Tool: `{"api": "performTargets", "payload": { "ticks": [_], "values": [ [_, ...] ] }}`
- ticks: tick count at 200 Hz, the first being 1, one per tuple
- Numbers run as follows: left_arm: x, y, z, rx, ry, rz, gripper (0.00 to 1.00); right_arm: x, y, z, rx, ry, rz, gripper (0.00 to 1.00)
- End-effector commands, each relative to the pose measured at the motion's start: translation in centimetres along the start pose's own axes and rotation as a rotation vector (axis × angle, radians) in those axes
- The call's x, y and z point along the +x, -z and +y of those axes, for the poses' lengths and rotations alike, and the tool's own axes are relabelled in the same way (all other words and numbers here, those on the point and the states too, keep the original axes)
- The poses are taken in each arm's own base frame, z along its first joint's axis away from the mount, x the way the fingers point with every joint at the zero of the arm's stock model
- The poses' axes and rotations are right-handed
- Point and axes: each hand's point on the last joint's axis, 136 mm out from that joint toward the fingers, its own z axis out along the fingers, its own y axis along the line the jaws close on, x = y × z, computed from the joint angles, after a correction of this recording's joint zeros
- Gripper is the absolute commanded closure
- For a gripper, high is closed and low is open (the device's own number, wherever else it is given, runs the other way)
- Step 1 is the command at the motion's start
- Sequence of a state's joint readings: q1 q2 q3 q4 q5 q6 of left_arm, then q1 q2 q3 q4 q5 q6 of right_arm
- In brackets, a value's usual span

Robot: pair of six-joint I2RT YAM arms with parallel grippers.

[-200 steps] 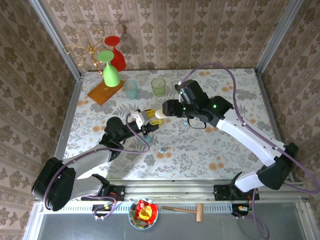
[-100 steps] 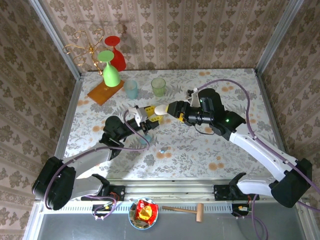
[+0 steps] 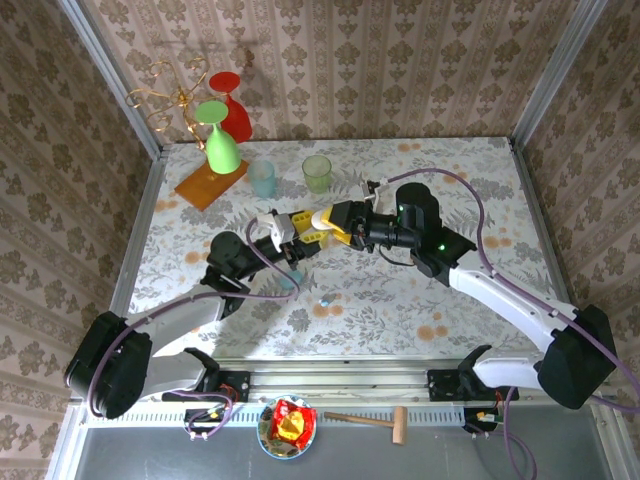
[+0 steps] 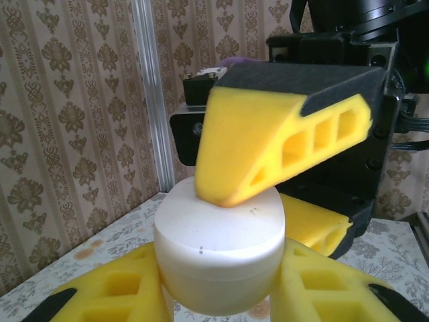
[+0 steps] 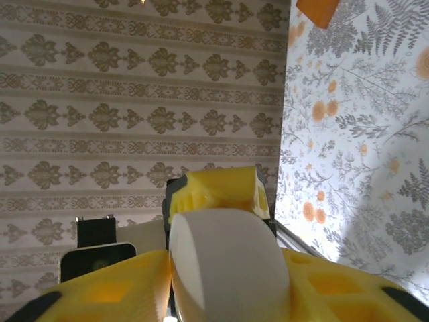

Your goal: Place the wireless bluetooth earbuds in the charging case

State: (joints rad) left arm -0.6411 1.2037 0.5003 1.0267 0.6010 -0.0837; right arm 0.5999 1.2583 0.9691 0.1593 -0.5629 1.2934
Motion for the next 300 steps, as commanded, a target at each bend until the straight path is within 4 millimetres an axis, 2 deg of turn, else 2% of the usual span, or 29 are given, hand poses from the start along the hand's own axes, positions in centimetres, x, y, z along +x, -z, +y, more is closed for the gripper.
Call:
{"api": "performTargets", "payload": {
  "ticks": [1, 31, 45, 66, 87, 104, 125, 154, 197, 252, 273, 283, 300],
  "values": [
    [-2.4, -0.6, -0.5, 0.039, -0.024, -0.064, 0.77, 0.1, -0.2, 0.9, -0.054, -0.005, 0.016, 0.64],
    [-2.3, -0.6, -0.3, 0.029, -0.020, -0.063, 0.76, 0.2, -0.1, 0.5, -0.041, -0.003, 0.014, 0.78],
    [-2.0, -0.6, -0.2, 0.023, -0.017, -0.057, 0.75, 0.0, 0.1, 0.2, -0.032, -0.001, 0.005, 0.80],
    [-1.5, -0.5, 0.1, -0.002, -0.012, -0.044, 0.68, -0.6, 0.4, -0.5, -0.016, 0.001, -0.024, 0.82],
    [-0.4, -0.1, 0.8, -0.044, -0.012, -0.010, 0.42, -1.4, 0.9, -1.7, 0.012, 0.000, -0.071, 0.83],
    [0.4, 0.5, 1.1, -0.066, -0.010, 0.023, 0.28, -2.1, 1.5, -2.9, 0.043, 0.000, -0.104, 0.83],
    [1.8, 1.1, 1.1, -0.082, -0.011, 0.079, 0.16, -3.2, 2.2, -4.6, 0.088, -0.005, -0.152, 0.84],
    [2.7, 1.7, 0.8, -0.081, -0.024, 0.140, 0.05, -5.0, 3.6, -7.1, 0.166, -0.009, -0.234, 0.84],
    [4.3, 2.5, 0.5, -0.085, -0.043, 0.245, 0.00, -7.7, 6.0, -10.6, 0.298, 0.001, -0.336, 0.84],
    [6.1, 2.8, 0.8, -0.106, -0.029, 0.310, 0.00, -12.2, 9.4, -17.0, 0.499, -0.003, -0.473, 0.85],
    [6.9, 2.6, 0.9, -0.114, -0.023, 0.331, 0.00, -14.7, 10.3, -19.4, 0.569, 0.001, -0.508, 0.85],
    [7.2, 2.6, 1.0, -0.117, -0.017, 0.344, 0.00, -15.7, 10.3, -21.6, 0.622, -0.024, -0.497, 0.85],
    [7.6, 2.6, 1.0, -0.120, -0.011, 0.361, 0.00, -17.4, 10.1, -23.5, 0.663, -0.038, -0.490, 0.84]
  ]
}}
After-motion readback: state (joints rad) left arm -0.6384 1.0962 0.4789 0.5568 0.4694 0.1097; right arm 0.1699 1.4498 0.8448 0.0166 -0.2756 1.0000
